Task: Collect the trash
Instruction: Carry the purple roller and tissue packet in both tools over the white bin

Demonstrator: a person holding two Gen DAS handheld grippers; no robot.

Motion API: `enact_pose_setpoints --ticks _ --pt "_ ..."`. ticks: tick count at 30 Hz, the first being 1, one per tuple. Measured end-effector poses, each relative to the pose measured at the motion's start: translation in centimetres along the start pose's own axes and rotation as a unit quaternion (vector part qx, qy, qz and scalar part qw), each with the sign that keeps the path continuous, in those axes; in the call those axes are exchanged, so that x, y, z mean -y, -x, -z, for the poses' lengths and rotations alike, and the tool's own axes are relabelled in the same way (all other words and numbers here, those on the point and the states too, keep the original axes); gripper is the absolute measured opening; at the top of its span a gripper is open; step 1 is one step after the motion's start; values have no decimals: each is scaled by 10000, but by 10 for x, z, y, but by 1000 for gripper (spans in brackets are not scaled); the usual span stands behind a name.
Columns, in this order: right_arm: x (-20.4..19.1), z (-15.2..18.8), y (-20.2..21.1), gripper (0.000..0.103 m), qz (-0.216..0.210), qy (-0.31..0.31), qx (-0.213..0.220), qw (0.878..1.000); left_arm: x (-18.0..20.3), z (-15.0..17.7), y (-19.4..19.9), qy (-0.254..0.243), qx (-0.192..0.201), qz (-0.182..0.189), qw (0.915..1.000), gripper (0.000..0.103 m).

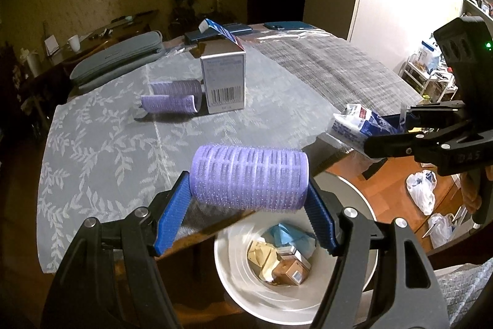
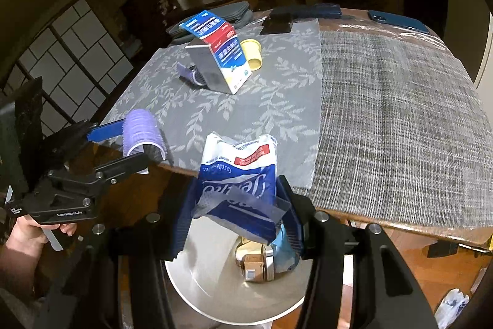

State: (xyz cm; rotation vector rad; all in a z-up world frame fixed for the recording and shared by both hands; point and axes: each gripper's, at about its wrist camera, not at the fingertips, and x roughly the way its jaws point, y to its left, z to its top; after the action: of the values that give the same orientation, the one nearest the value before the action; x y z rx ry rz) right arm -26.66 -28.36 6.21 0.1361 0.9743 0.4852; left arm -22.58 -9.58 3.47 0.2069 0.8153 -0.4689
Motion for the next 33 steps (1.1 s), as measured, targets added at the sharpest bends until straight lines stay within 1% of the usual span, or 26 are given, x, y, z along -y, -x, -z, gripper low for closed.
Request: enact_pose_setpoints --ticks 17,23,33 --pt "-13 31 0 51 -105 145 -317 9993 13 27 1 -7 -293 74 9995 71" --pt "-15 39 -4 51 -63 223 -428 9988 16 34 -2 17 -396 95 9992 71" --pt "-14 56 -16 51 -12 293 -692 9972 21 54 -11 46 -679 164 9975 71"
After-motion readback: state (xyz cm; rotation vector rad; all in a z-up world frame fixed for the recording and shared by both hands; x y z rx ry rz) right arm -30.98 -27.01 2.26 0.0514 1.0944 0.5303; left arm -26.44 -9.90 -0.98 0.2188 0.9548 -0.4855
